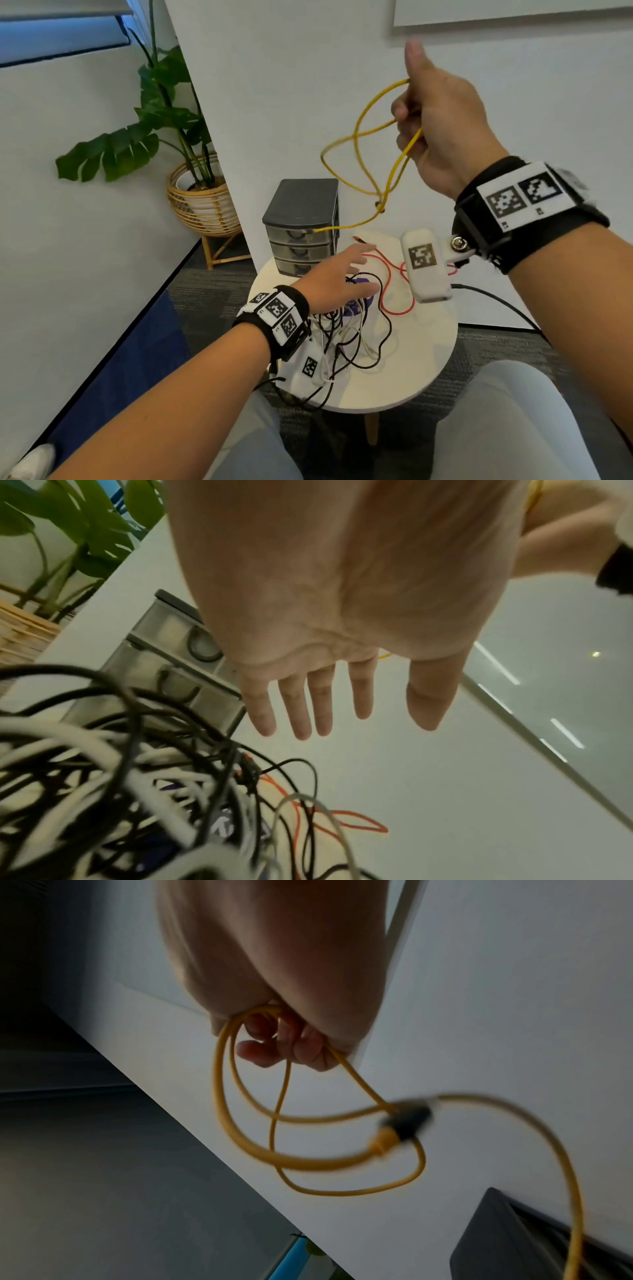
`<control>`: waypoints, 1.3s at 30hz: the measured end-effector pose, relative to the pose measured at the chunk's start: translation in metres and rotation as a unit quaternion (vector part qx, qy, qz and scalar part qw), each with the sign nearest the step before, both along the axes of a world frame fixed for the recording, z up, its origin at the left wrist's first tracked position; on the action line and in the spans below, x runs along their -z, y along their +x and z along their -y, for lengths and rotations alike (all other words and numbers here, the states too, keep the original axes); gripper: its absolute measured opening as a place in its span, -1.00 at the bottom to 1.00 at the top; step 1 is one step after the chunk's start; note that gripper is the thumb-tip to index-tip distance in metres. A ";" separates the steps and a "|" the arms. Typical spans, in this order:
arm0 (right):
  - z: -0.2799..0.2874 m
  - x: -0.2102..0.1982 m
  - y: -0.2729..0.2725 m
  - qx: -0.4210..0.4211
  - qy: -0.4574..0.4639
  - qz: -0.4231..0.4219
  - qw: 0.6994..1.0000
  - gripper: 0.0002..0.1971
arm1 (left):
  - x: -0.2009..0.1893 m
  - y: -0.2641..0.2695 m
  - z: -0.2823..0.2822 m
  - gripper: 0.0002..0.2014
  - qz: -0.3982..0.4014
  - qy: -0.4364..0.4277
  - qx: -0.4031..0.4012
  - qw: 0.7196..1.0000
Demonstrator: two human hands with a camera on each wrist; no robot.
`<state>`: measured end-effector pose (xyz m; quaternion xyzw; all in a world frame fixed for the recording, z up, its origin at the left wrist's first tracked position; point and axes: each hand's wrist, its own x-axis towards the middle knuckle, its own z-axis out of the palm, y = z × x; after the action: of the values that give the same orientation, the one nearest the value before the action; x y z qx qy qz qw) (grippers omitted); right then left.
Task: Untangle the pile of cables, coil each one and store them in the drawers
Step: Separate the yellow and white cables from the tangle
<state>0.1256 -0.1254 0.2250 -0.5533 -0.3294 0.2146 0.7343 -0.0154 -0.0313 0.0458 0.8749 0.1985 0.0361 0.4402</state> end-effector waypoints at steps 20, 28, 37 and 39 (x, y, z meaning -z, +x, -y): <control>0.012 0.107 0.021 -0.055 -0.173 0.097 0.979 -0.55 | -0.039 -0.017 -0.026 -0.31 0.171 -0.143 -0.180 0.958; -0.002 0.079 0.013 -0.157 -0.074 0.043 0.984 -0.62 | -0.022 -0.003 -0.018 -0.69 0.015 0.063 -0.097 0.993; 0.002 0.123 0.035 -0.141 -0.225 0.158 0.951 -0.66 | -0.047 0.004 -0.019 -0.70 0.164 -0.129 -0.112 0.972; 0.002 0.131 0.031 -0.201 -0.236 0.140 0.940 -0.62 | -0.050 0.006 -0.016 -0.73 0.177 -0.137 -0.079 0.971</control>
<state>0.1564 -0.1278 0.0937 -0.6575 -0.4730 0.3501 0.4704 -0.0095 -0.0156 0.0954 0.7676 0.1891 0.1976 0.5796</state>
